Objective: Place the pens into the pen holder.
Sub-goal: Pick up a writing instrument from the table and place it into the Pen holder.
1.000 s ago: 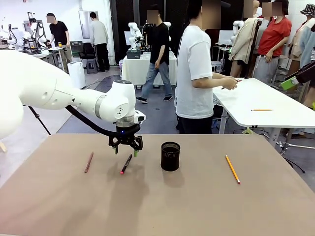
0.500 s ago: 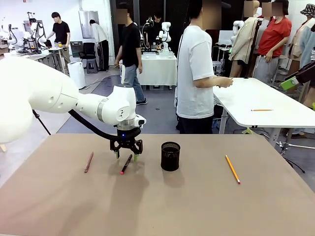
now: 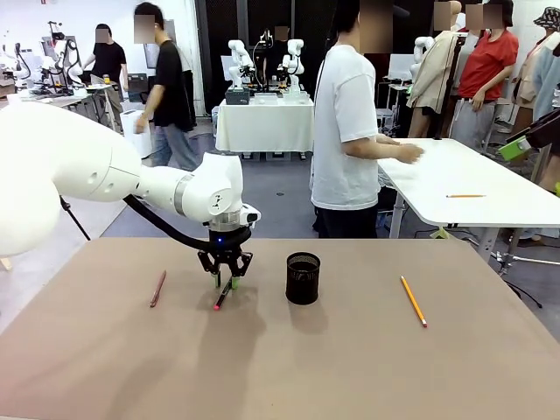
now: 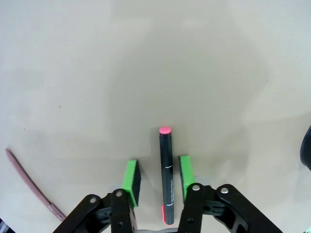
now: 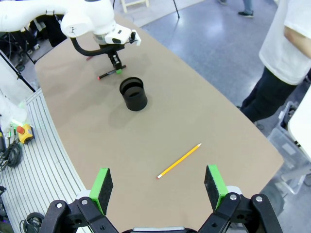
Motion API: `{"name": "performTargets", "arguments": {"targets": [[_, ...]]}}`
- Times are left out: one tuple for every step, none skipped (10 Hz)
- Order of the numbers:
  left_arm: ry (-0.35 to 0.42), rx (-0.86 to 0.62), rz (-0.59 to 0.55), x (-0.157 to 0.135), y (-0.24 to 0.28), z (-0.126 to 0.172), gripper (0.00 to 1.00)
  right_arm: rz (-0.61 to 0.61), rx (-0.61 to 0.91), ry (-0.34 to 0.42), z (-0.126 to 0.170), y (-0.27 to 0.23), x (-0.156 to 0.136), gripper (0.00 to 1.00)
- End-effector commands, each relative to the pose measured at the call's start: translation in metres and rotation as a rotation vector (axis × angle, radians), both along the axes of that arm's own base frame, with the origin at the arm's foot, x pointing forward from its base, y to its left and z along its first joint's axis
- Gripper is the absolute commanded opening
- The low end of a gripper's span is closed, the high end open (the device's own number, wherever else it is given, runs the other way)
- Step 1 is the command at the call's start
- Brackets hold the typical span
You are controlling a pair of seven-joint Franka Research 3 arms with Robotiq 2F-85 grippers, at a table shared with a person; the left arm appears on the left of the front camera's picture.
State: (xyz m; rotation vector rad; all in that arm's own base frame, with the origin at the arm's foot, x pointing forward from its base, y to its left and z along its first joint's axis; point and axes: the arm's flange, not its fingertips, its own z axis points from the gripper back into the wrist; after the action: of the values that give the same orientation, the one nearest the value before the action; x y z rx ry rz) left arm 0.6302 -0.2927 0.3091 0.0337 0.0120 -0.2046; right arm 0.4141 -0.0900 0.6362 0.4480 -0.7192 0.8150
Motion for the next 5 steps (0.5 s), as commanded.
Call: {"name": "performTargets", "arguments": {"targets": [[0.022, 0.010, 0.004, 0.0000, 0.0037, 0.0005, 0.00, 0.003, 0.002, -0.003, 0.0009, 0.0003, -0.0001, 1.00], [0.026, 0.011, 0.006, -0.0005, 0.0021, 0.0005, 0.00, 0.003, 0.002, -0.003, 0.0009, 0.0003, -0.0001, 1.00], [0.028, 0.014, 0.005, -0.0021, 0.0027, 0.0010, 0.00, 0.003, 0.002, -0.003, 0.0009, 0.0003, -0.0001, 1.00], [0.030, 0.014, 0.005, -0.0031, 0.0034, 0.0019, 0.00, 0.003, 0.002, -0.003, 0.0009, 0.0003, -0.0001, 1.00], [0.036, -0.003, 0.009, -0.0057, 0.0049, 0.0027, 0.00, 0.003, 0.002, -0.003, 0.0009, 0.0003, -0.0001, 1.00]]}}
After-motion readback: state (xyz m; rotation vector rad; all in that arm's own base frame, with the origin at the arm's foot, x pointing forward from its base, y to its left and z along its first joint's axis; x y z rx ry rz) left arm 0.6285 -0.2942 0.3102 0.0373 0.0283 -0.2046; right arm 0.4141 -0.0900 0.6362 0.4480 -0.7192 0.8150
